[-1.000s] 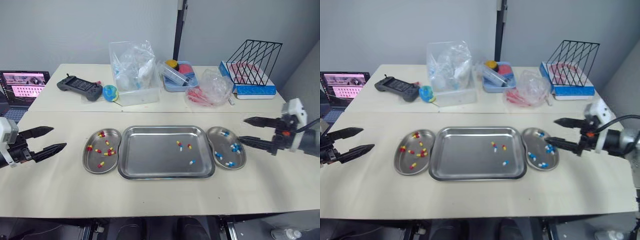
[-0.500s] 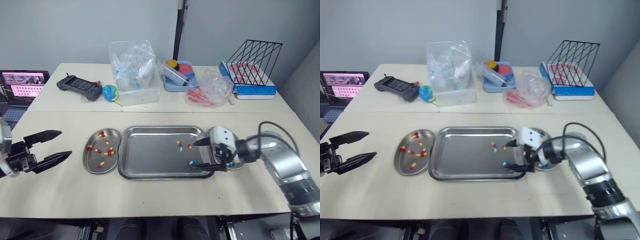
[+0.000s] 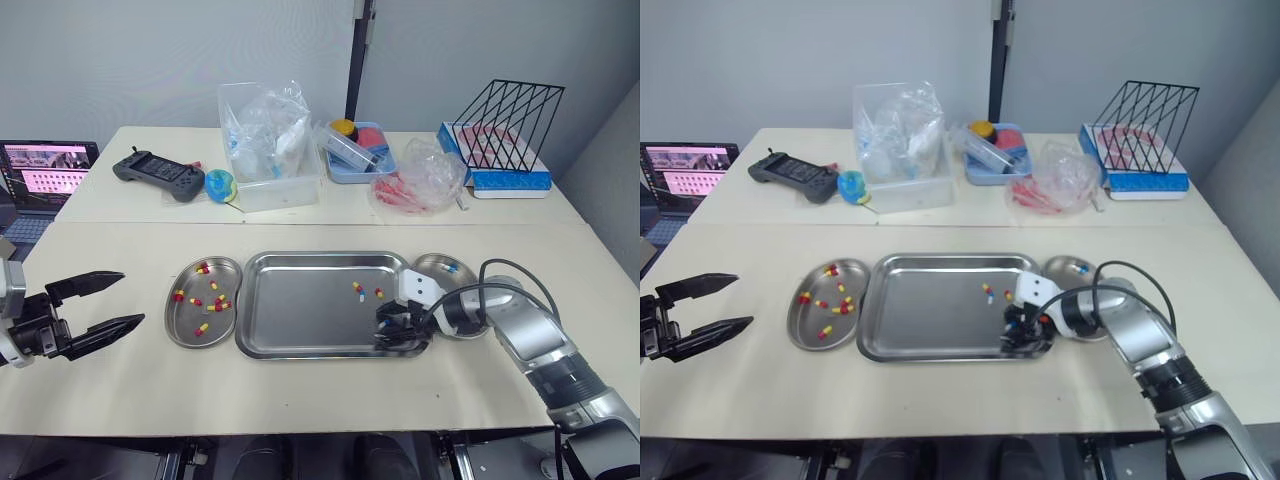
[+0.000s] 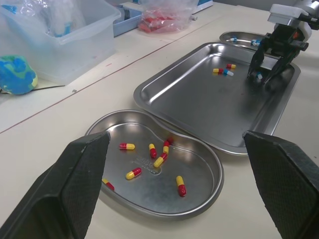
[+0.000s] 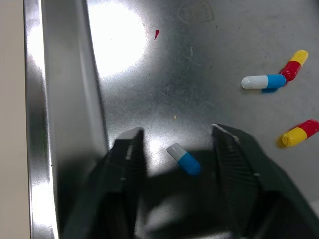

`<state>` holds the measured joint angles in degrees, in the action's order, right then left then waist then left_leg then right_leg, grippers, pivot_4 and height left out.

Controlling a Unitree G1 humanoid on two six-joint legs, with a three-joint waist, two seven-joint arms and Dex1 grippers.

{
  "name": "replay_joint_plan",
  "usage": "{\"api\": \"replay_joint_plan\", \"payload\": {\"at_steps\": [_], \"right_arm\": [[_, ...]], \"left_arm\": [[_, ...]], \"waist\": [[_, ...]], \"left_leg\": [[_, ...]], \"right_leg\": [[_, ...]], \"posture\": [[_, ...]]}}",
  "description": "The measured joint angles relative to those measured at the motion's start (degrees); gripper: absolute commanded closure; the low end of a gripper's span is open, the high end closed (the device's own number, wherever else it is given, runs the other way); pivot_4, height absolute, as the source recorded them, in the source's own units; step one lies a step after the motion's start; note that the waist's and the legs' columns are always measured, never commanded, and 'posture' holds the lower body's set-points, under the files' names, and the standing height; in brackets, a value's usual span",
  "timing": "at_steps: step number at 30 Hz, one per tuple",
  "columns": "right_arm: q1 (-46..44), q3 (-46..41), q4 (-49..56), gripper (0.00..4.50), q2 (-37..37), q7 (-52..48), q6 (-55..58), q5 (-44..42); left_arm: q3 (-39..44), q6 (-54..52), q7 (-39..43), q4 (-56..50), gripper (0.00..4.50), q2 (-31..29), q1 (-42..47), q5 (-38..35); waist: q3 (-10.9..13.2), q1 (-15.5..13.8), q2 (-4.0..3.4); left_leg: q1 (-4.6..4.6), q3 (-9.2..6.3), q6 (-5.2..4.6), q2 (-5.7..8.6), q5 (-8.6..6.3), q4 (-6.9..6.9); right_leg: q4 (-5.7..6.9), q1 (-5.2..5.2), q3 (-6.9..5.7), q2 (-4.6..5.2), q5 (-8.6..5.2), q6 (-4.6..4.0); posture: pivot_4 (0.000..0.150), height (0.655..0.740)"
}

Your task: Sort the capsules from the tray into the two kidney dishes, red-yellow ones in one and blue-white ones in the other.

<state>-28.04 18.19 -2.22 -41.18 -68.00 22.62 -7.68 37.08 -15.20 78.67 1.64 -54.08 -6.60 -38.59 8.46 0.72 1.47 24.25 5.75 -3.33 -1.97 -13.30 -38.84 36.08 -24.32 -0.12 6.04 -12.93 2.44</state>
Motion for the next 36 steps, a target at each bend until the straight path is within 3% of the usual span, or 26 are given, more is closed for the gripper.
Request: {"api": "replay_joint_plan", "payload": {"at_steps": [2,3,14,22,30,36], "right_arm": [[-0.24,-0.02,-0.03,4.33,0.0,0.56,0.0,0.38],[-0.31,-0.05,-0.04,4.46,0.0,0.67,0.0,0.46],[-3.86,-5.66,0.65,4.46,0.98,0.39,3.91,-4.86],[-6.54,-14.61,-8.68,4.46,-7.01,2.03,2.45,-4.62],[2.15,-19.12,-11.57,4.46,-9.91,5.82,-0.01,-3.23],[3.6,-20.88,-9.89,2.5,-8.97,6.86,0.65,-5.32]], "left_arm": [[0.0,0.0,-0.24,-0.03,0.0,0.0,-0.05,0.0],[0.0,0.0,-0.34,-0.05,0.0,0.0,-0.09,0.0],[-1.12,0.0,-0.47,-0.24,0.0,0.31,1.8,0.02],[-2.32,-0.14,0.21,1.65,0.0,0.56,4.16,-0.14],[-4.93,-0.06,0.89,4.22,0.0,1.43,6.74,0.16],[-6.05,1.55,0.69,6.21,0.0,1.79,6.77,1.7]], "waist": [[0.0,-0.04,0.0],[0.0,-0.04,0.0],[0.01,-0.07,0.0],[0.01,-0.08,-0.01],[0.02,0.3,-0.02],[0.03,0.23,-0.04]], "left_leg": [[0.0,-0.01,0.01,0.0,0.0,0.0],[0.0,-0.02,0.01,0.0,0.0,0.0],[0.03,-0.02,0.01,0.01,0.0,0.01],[0.05,-0.04,0.01,0.01,0.0,0.04],[0.02,0.02,0.0,0.0,0.0,0.09],[0.0,0.05,0.0,0.01,0.0,0.07]], "right_leg": [[0.0,0.0,-0.01,0.0,0.0,0.0],[0.0,0.0,-0.01,0.01,0.0,0.0],[-0.02,-0.02,-0.01,0.02,0.0,-0.01],[-0.05,-0.03,-0.06,0.05,-0.02,-0.04],[-0.03,-0.02,-0.04,0.01,-0.02,-0.04],[-0.01,-0.02,-0.04,0.02,-0.02,-0.02]], "posture": [[0.15,0.74],[0.15,0.74],[0.15,0.74],[0.15,0.74],[0.15,0.74],[0.15,0.74]]}}
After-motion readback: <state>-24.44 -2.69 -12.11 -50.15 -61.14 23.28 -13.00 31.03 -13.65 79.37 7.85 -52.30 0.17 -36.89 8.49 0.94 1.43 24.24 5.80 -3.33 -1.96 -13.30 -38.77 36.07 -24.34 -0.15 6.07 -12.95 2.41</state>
